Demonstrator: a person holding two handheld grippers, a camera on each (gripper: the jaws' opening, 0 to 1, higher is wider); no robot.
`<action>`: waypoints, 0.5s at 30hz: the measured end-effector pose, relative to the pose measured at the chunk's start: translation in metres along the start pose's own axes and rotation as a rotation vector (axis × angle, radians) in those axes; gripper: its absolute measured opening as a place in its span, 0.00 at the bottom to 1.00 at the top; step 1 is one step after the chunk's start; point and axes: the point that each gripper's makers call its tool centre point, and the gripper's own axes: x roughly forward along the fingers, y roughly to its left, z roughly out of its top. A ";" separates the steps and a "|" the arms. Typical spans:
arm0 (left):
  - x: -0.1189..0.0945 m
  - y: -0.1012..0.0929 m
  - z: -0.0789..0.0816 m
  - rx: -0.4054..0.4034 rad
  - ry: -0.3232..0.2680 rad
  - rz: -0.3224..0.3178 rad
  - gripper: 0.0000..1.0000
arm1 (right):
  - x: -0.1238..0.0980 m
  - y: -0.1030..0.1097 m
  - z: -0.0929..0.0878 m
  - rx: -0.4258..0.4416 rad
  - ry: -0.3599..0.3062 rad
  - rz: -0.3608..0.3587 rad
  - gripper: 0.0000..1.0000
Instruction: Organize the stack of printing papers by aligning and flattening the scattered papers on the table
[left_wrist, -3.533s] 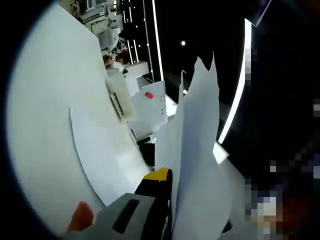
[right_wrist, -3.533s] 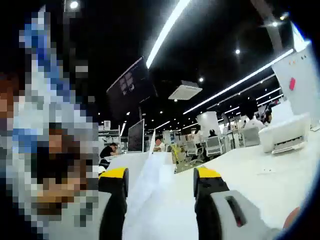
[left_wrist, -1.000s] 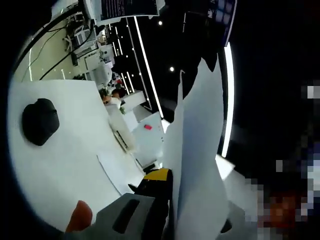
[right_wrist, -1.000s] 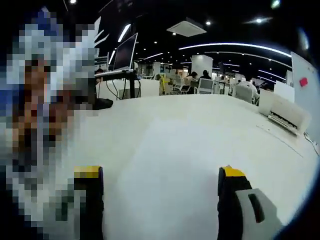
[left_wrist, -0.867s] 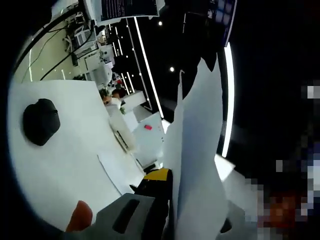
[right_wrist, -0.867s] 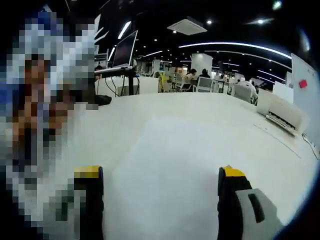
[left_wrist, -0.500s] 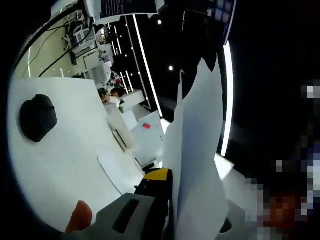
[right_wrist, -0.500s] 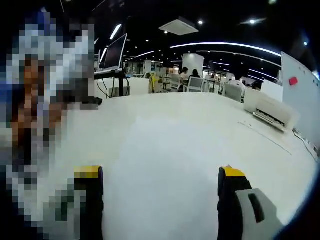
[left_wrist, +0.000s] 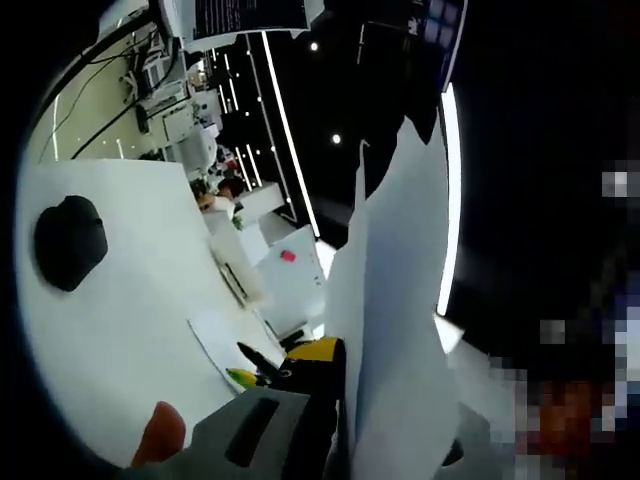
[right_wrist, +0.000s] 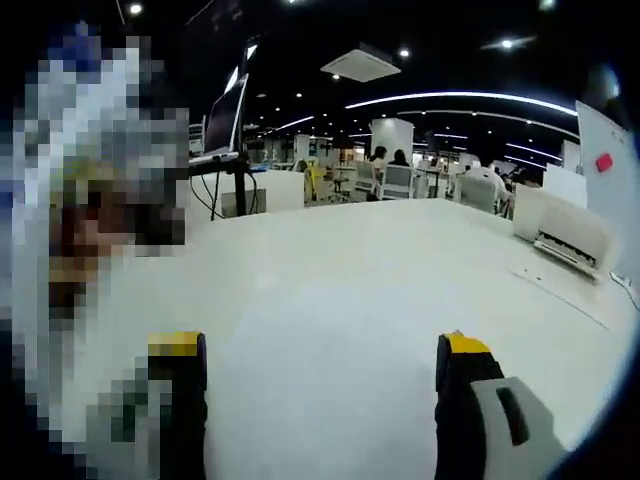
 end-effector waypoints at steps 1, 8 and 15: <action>-0.001 0.000 0.001 -0.003 0.001 -0.003 0.06 | 0.002 0.000 0.002 0.000 -0.014 0.003 0.90; -0.012 -0.002 0.006 0.016 0.016 0.016 0.06 | 0.007 -0.009 -0.002 -0.023 -0.010 -0.026 0.90; -0.014 -0.001 0.014 0.045 0.016 0.034 0.06 | 0.010 0.000 0.007 -0.049 -0.011 -0.003 0.90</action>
